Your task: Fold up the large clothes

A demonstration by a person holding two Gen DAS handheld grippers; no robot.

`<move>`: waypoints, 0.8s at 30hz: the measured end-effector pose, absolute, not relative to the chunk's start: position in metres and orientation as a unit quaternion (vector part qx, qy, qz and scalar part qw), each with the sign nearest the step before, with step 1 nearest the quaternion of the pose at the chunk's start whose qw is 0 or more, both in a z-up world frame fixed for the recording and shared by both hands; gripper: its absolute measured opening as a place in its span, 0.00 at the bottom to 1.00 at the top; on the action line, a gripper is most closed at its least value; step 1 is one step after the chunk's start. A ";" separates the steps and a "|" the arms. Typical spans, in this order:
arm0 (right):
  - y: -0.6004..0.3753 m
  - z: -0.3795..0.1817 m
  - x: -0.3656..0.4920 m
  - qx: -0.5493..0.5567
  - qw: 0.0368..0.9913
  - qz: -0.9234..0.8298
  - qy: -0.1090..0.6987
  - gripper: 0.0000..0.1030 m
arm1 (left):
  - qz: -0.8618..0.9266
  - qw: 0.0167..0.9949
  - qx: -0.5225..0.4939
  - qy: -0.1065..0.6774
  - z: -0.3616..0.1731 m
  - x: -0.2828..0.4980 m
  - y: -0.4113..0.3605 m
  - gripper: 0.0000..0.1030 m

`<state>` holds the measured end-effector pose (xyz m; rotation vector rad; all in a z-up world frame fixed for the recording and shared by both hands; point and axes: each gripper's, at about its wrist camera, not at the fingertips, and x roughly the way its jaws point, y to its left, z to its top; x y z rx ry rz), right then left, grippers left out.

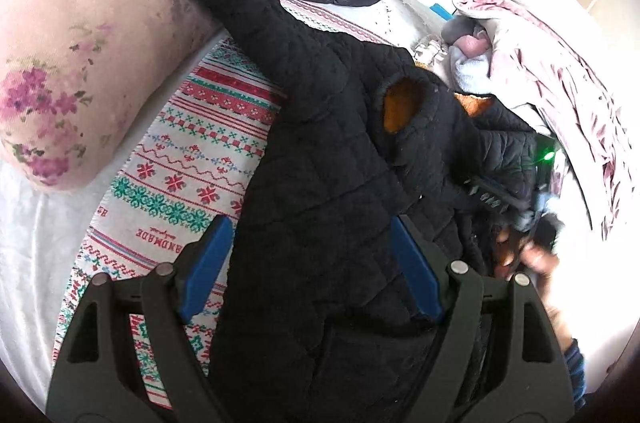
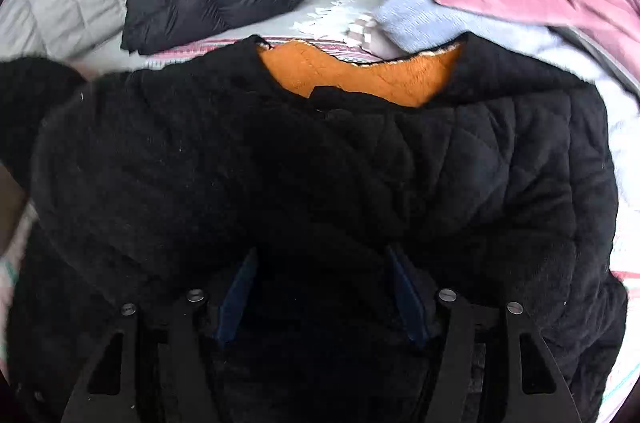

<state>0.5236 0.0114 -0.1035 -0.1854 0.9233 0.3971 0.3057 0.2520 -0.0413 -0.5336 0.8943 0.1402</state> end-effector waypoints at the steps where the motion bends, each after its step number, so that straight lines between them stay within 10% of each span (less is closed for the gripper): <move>1: 0.008 -0.096 0.523 -0.083 0.872 0.202 0.439 0.64 | 0.067 0.865 -0.254 0.428 -0.042 0.306 0.251 0.79; 6: -0.062 -0.054 0.541 0.000 0.909 0.181 0.375 0.64 | 0.066 0.863 -0.264 0.425 -0.041 0.305 0.254 0.79; 11: -0.110 -0.132 0.573 -0.031 0.881 0.119 0.456 0.61 | 0.060 0.864 -0.257 0.428 -0.042 0.309 0.248 0.79; 24: -0.026 -0.129 0.534 -0.057 0.863 0.160 0.477 0.63 | 0.068 0.868 -0.259 0.418 -0.038 0.306 0.254 0.79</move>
